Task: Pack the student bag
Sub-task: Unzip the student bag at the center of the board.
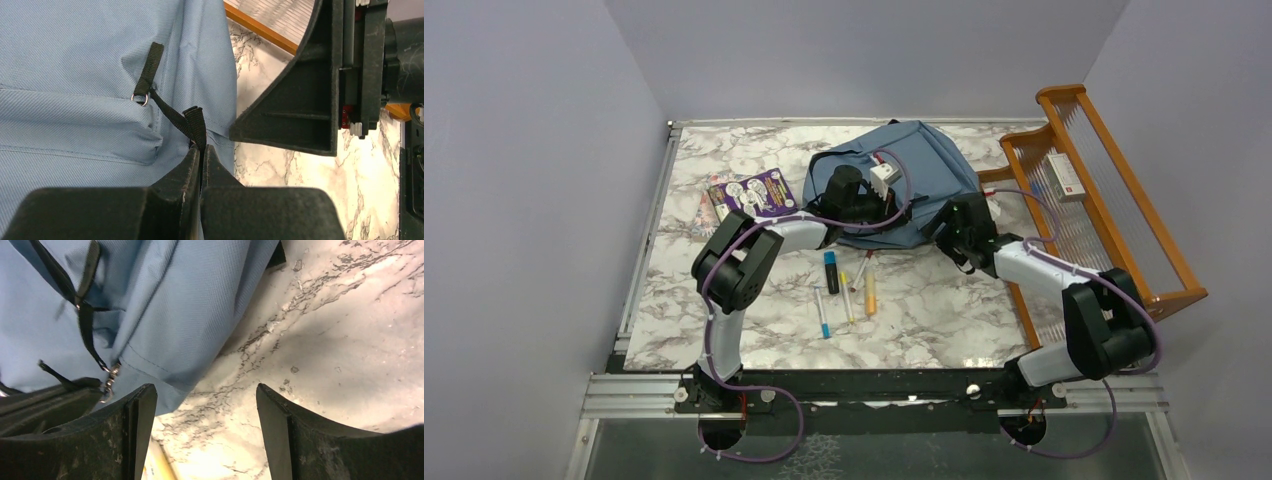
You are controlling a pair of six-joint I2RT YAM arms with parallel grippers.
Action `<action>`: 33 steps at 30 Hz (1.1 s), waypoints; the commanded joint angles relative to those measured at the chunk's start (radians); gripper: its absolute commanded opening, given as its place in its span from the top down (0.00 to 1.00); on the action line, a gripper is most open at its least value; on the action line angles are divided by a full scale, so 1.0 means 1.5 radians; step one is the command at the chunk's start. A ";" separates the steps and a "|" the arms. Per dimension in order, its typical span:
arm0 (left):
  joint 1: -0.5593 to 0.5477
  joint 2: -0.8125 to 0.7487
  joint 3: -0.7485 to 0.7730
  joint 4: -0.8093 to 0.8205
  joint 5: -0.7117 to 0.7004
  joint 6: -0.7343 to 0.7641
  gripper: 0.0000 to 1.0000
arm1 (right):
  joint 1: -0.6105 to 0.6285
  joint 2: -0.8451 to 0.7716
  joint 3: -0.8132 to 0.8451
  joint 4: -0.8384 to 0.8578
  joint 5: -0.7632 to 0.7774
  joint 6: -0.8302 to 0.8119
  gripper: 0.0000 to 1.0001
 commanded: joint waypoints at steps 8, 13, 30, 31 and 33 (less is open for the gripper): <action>-0.014 -0.030 -0.010 0.013 0.019 0.003 1.00 | -0.044 0.045 -0.017 0.159 -0.057 0.105 0.32; -0.014 -0.030 -0.010 0.013 0.024 0.002 1.00 | -0.063 0.074 -0.017 0.180 -0.073 0.107 0.43; 0.033 -0.069 -0.059 0.012 -0.011 -0.012 1.00 | -0.101 0.085 -0.034 0.198 -0.041 0.090 0.99; 0.041 -0.078 -0.065 0.012 -0.011 -0.013 1.00 | -0.102 0.084 -0.033 0.197 -0.040 0.089 0.99; 0.057 -0.093 -0.077 0.011 -0.011 -0.013 1.00 | -0.103 0.083 -0.034 0.195 -0.036 0.086 0.99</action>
